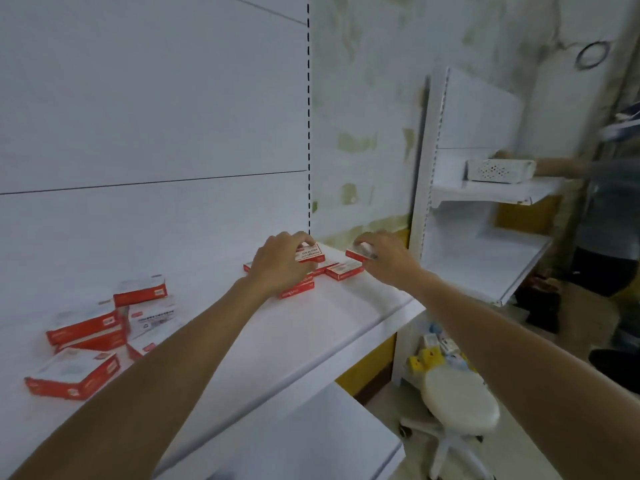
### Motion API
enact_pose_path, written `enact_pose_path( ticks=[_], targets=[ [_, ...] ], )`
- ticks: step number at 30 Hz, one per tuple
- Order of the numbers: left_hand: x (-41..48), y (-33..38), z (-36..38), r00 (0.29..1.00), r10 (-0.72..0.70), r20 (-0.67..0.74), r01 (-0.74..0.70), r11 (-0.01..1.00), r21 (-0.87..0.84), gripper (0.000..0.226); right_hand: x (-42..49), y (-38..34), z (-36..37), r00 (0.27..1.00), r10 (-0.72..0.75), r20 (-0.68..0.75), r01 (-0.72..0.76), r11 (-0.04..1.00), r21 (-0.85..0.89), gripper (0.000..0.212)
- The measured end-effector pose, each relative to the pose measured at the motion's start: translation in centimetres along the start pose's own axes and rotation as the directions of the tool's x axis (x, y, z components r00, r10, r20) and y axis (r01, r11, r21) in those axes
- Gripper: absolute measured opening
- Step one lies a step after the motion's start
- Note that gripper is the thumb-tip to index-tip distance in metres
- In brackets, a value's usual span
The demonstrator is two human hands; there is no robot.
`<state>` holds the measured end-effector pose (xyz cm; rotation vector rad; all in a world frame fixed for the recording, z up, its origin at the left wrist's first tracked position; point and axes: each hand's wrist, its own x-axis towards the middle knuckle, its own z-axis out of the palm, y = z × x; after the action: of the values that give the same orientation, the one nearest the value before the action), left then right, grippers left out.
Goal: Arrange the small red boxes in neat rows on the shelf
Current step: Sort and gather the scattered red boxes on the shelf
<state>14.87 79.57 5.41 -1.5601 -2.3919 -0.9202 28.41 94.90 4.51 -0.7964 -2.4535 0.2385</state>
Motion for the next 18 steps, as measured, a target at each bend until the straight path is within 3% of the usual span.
enact_pose_path(
  ticks=[7,10,15,18],
  targets=[
    [2.8,-2.1,0.6,0.970,-0.214,-0.114,0.222,0.973,0.063,0.036,7.7,-0.6,2.5,0.960,-0.272,0.067,0.267,0.960,0.078,0.041],
    [3.2,-2.1,1.9,0.947,-0.290,-0.137,0.303,0.950,0.083,0.036,9.4,-0.8,4.0,0.915,-0.383,0.123,0.364,0.919,0.154,0.039],
    [3.2,-1.9,4.3,0.907,-0.418,-0.049,0.421,0.896,0.138,0.033,10.0,0.1,7.2,0.788,-0.523,0.326,0.489,0.852,0.186,0.036],
    [2.8,-1.5,4.7,0.890,-0.443,-0.109,0.453,0.887,0.092,0.035,10.5,0.4,7.4,0.780,-0.552,0.295,0.502,0.833,0.230,0.032]
  ],
)
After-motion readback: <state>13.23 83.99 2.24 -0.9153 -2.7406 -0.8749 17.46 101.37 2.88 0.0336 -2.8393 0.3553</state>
